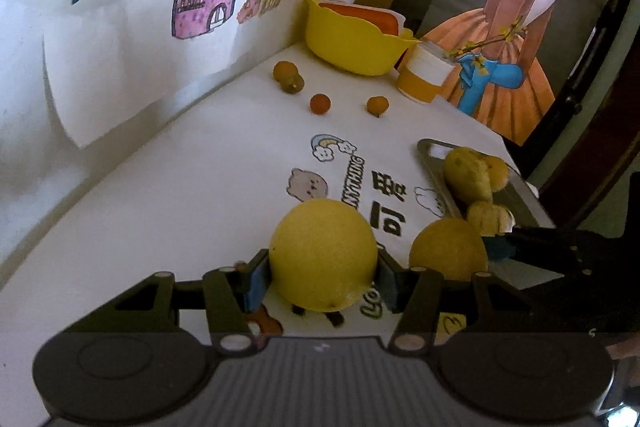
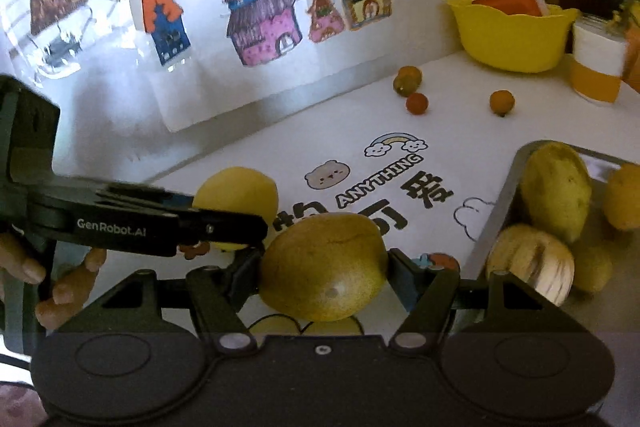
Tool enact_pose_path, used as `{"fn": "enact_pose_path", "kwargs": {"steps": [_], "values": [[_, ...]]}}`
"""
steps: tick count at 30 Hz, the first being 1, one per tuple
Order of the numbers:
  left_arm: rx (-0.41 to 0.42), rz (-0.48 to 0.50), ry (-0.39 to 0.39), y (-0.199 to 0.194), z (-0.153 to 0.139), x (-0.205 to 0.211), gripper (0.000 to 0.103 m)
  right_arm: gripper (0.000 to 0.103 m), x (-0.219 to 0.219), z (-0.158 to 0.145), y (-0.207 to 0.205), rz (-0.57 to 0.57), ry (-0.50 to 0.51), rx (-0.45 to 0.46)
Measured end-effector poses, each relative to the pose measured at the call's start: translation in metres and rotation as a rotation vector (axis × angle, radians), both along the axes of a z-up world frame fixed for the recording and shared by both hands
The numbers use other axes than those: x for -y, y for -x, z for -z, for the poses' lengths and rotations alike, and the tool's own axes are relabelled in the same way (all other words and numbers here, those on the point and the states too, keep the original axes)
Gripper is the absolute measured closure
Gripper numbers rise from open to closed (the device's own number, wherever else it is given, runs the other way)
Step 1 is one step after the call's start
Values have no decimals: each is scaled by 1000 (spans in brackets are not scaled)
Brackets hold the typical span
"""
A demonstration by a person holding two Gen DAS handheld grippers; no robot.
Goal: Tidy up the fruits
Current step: 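Carry the brown fruit and lemon toward the metal tray with both tools, then lower the brown fruit and lemon onto the metal tray while both tools open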
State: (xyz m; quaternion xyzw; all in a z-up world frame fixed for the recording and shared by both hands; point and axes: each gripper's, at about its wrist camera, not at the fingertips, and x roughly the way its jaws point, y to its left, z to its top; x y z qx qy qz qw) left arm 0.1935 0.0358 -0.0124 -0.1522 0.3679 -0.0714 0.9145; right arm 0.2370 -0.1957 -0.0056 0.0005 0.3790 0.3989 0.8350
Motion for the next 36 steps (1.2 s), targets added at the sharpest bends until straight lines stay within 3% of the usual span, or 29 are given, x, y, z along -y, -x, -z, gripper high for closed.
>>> {"fn": "enact_pose_path", "kwargs": {"steps": [8,15,17,22,25,36], "values": [[25,63,47,7,-9,29,44,33,47,-21,25,112,-76,14],[51,171,83,0,-19,84,44,38,98,-28,37,216,-38,59],[52,198,86,-4,-19,100,44,67,112,-30,38,249,-39,77],[26,229,96,-13,-12,132,44,64,129,-16,28,305,57,81],[20,226,84,-14,-7,139,44,64,141,-7,30,333,1,61],[0,219,36,-22,-4,145,43,31,158,4,38,397,-27,52]]}}
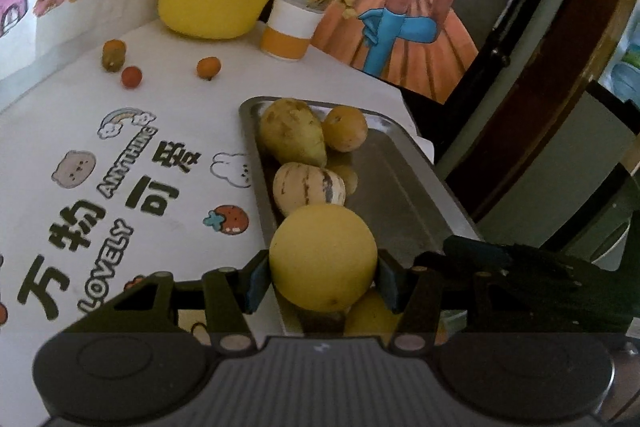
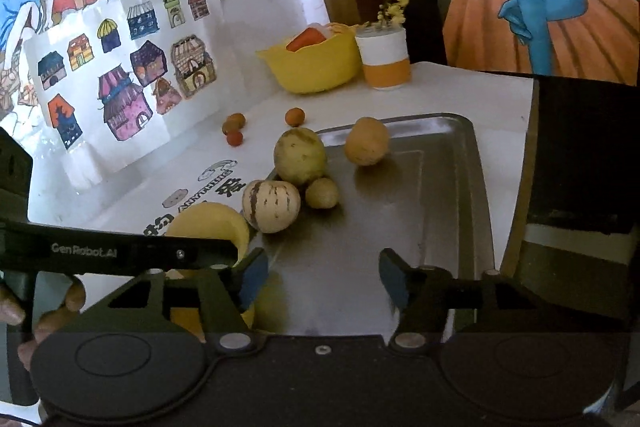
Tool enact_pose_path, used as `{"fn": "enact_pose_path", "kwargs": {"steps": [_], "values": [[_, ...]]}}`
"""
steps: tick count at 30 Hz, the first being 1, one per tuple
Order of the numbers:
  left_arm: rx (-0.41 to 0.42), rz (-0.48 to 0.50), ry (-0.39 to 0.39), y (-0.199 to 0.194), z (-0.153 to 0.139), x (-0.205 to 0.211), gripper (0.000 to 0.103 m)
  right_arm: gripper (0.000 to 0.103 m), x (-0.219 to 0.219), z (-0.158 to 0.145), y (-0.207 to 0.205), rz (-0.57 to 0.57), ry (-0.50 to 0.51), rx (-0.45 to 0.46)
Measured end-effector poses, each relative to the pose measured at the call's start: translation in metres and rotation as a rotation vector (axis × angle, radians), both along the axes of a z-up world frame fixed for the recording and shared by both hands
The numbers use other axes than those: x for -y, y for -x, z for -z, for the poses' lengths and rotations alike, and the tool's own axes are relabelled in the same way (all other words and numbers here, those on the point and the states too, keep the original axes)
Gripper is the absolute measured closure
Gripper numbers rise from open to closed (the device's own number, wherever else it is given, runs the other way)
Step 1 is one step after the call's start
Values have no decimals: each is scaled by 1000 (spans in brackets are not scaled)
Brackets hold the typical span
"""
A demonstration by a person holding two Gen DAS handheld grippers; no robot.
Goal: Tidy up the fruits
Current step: 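Lower the brown fruit and lemon onto the metal tray while both tools open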
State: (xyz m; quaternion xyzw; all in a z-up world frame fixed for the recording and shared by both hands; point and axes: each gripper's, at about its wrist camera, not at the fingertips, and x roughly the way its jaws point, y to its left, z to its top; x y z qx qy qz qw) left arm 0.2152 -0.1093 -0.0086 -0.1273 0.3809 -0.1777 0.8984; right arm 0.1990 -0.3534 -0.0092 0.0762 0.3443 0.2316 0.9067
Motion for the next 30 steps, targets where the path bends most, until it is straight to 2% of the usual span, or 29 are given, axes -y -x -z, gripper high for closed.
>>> {"fn": "enact_pose_path", "kwargs": {"steps": [2,7,12,17,24,30], "values": [[17,9,-3,1,-2,2,43,26,1,-1,2,5,1,5],[55,13,-15,5,-9,5,29,19,3,-10,8,25,31,42],[61,-21,4,9,-16,-4,19,12,4,-21,17,41,45,75],[78,-47,11,22,-24,-16,4,4,1,-35,32,50,51,97],[128,-59,-27,50,-37,-34,1,1,-9,-53,62,58,77,116],[126,-31,-65,76,-41,-53,1,1,-28,-63,96,55,162,103]]}}
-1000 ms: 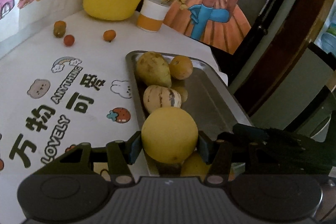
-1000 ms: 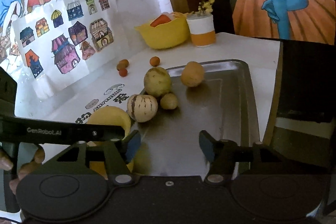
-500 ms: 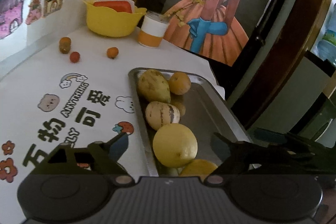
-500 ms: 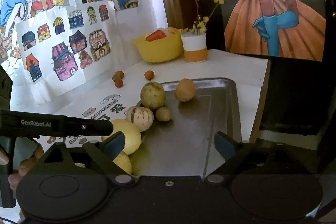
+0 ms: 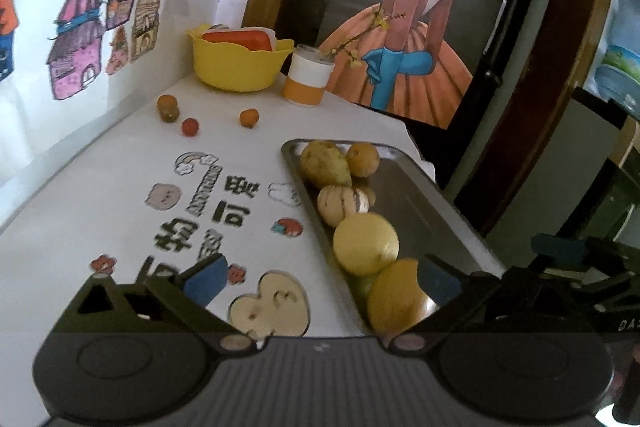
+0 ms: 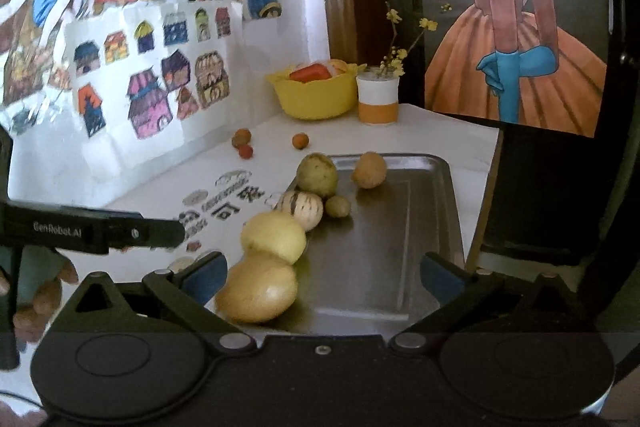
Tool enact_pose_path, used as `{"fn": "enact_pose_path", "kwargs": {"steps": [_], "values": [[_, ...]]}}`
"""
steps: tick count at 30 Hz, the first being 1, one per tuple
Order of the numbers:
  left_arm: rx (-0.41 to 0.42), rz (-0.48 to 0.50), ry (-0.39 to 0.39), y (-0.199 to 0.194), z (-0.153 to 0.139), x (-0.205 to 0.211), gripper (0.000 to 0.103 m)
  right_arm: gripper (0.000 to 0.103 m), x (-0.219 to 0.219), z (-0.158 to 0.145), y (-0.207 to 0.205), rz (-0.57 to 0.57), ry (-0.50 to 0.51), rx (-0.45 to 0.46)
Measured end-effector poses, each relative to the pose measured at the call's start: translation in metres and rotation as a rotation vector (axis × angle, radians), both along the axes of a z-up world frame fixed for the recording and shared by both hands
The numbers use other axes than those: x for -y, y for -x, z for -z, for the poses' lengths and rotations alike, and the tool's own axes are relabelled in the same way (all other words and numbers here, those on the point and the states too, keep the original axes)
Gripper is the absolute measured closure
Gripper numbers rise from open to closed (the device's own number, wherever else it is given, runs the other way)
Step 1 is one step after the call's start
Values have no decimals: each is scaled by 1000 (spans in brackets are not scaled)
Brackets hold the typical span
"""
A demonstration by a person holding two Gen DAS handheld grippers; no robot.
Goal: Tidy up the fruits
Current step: 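Withdraw both open tools from the tray toward the small fruits by the wall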
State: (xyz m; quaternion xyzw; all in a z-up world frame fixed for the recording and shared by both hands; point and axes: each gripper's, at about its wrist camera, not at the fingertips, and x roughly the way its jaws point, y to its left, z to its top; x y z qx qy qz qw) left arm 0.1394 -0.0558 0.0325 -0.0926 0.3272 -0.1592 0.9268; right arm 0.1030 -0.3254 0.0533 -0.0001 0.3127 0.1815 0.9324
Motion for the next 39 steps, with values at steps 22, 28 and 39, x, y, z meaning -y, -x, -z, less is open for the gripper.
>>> {"fn": "enact_pose_path", "kwargs": {"steps": [22,28,39], "values": [[-97,-51,-156,57,-10,-86,1,1,-107,-21,56,-259,76,-193],[-65,-96,-186,51,-32,-104,1,1,-130,-65,31,-280,65,-172],[79,-159,-170,-5,-76,-102,1,1,-140,-153,-81,-228,-30,-117]]}}
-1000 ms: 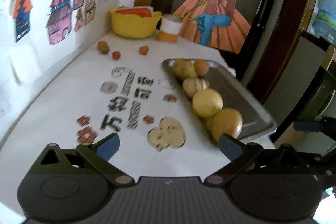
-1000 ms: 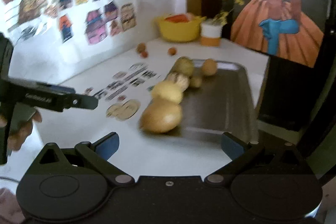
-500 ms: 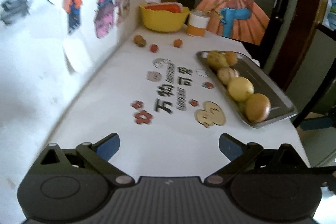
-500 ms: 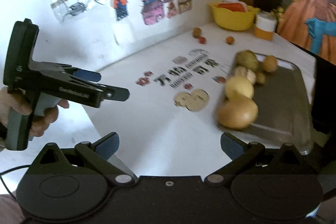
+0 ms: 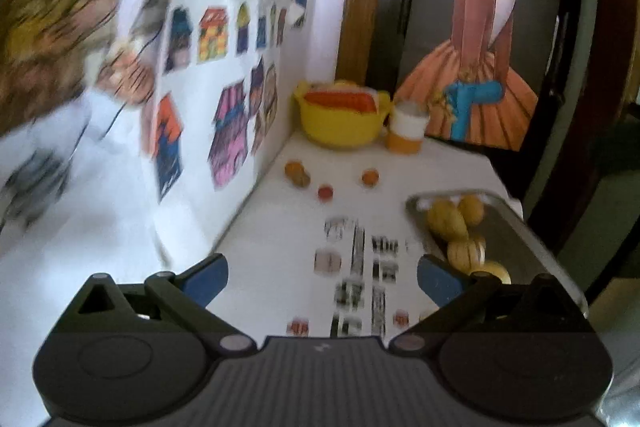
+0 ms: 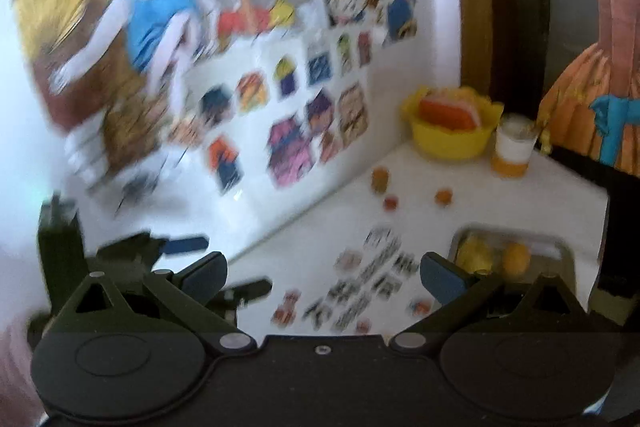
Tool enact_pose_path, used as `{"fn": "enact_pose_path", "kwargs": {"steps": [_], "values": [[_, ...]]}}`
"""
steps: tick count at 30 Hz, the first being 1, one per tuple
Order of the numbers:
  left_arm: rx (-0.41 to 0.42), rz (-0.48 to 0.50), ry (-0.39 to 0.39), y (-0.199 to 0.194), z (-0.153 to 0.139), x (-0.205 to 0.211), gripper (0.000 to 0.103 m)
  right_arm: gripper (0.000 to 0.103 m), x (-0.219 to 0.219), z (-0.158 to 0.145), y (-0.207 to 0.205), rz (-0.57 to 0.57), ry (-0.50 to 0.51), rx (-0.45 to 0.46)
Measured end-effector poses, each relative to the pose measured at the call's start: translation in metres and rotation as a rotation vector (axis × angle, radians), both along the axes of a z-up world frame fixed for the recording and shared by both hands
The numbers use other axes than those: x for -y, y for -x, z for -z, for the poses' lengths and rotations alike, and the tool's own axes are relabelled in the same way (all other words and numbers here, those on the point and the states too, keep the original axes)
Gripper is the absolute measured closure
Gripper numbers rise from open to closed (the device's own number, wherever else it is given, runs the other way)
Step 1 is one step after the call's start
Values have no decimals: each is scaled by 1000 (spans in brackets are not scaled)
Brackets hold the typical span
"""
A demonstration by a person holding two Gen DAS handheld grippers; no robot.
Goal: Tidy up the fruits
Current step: 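Withdraw both open tools from the tray toward the small fruits by the wall, then grasp a small red fruit with the left tool while the right tool grasps a small orange fruit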
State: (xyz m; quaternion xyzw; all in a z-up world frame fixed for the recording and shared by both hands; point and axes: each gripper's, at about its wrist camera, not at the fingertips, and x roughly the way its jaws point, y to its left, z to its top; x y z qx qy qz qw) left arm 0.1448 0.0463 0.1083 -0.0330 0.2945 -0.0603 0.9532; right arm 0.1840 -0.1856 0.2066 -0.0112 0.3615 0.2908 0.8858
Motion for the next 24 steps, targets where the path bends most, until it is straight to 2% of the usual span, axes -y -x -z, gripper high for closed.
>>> {"fn": "enact_pose_path", "kwargs": {"steps": [5,9,19,22,24], "values": [[59,1,-5,-43,5,12,1,1,-1,16,-75,56,-29,-88],[47,3,-14,-87,18,20,1,1,-8,43,-133,87,-38,-147],[-3,9,-38,-178,79,37,1,4,-27,141,-239,14,50,-128],[-16,10,-36,-198,93,40,1,5,-29,167,-262,3,55,-162],[-38,6,-35,-211,102,41,1,7,-26,182,-279,18,24,-220]]}}
